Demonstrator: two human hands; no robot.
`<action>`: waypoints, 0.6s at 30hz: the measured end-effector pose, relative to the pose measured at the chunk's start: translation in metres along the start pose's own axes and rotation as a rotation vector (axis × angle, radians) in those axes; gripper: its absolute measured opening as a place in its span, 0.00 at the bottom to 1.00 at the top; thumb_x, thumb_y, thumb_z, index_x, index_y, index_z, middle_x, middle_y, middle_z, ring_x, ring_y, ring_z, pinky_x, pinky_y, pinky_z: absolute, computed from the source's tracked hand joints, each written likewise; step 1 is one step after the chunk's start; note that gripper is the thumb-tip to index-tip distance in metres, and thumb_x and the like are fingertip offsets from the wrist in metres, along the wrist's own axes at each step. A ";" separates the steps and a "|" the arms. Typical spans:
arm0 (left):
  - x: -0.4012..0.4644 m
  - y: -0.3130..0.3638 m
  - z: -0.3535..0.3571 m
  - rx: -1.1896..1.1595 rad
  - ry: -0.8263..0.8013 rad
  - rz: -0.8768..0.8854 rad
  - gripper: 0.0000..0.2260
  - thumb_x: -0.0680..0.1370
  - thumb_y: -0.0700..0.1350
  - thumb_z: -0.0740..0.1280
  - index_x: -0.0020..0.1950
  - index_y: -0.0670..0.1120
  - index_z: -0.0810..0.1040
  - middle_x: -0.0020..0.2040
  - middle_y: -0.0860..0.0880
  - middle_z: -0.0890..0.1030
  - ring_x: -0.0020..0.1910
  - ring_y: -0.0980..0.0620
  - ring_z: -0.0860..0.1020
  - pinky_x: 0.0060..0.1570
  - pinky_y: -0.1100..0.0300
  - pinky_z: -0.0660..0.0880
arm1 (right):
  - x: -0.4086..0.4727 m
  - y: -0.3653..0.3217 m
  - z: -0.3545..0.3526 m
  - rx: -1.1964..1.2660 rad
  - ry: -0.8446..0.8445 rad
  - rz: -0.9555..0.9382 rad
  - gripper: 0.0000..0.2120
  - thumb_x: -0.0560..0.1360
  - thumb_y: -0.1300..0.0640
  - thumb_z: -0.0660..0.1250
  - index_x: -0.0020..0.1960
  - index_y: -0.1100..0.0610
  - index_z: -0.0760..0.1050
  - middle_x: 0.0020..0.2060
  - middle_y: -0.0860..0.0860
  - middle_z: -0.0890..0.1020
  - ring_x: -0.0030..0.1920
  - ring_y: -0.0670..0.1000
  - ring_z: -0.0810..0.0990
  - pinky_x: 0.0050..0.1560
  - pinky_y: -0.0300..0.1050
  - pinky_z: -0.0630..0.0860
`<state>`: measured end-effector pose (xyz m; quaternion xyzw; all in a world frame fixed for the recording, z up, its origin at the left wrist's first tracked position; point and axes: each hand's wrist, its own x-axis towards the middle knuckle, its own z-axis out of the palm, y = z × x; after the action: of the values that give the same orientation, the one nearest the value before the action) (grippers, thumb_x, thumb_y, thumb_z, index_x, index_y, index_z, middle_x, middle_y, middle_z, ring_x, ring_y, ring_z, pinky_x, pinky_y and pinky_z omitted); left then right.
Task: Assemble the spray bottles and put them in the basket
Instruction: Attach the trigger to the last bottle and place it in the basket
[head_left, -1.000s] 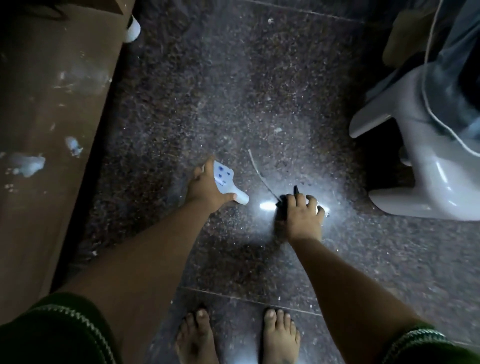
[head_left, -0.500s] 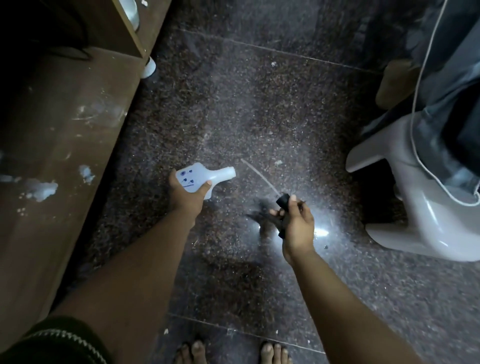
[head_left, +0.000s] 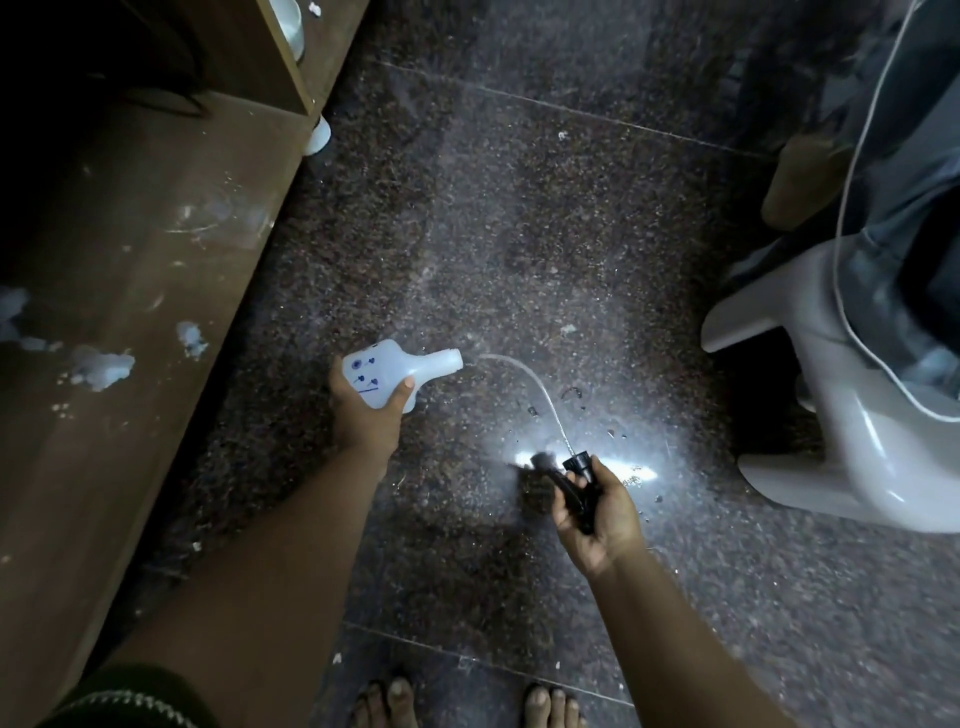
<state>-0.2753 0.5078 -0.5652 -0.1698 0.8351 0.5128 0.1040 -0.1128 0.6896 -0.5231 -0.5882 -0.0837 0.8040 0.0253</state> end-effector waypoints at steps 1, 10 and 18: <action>0.000 -0.001 -0.001 0.001 0.002 -0.008 0.41 0.69 0.44 0.77 0.75 0.44 0.56 0.71 0.42 0.67 0.68 0.48 0.68 0.60 0.63 0.65 | 0.001 0.000 -0.002 0.004 0.005 0.010 0.13 0.79 0.53 0.61 0.40 0.59 0.73 0.22 0.50 0.78 0.22 0.46 0.79 0.23 0.38 0.79; -0.006 -0.012 -0.011 0.050 -0.073 0.011 0.42 0.68 0.44 0.78 0.75 0.42 0.58 0.72 0.42 0.68 0.69 0.46 0.69 0.68 0.54 0.67 | 0.005 0.002 0.004 -0.199 0.090 0.011 0.11 0.78 0.52 0.64 0.42 0.58 0.75 0.30 0.51 0.78 0.28 0.47 0.80 0.24 0.37 0.78; -0.018 -0.018 -0.013 0.088 -0.271 0.146 0.36 0.69 0.42 0.77 0.72 0.44 0.63 0.66 0.45 0.73 0.62 0.52 0.72 0.59 0.58 0.70 | 0.003 0.008 0.045 -0.638 0.021 -0.221 0.11 0.75 0.49 0.68 0.46 0.58 0.76 0.31 0.50 0.77 0.32 0.47 0.79 0.31 0.40 0.77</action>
<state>-0.2516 0.4919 -0.5682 -0.0333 0.8451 0.5001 0.1858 -0.1555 0.6779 -0.5137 -0.5620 -0.3942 0.7236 -0.0721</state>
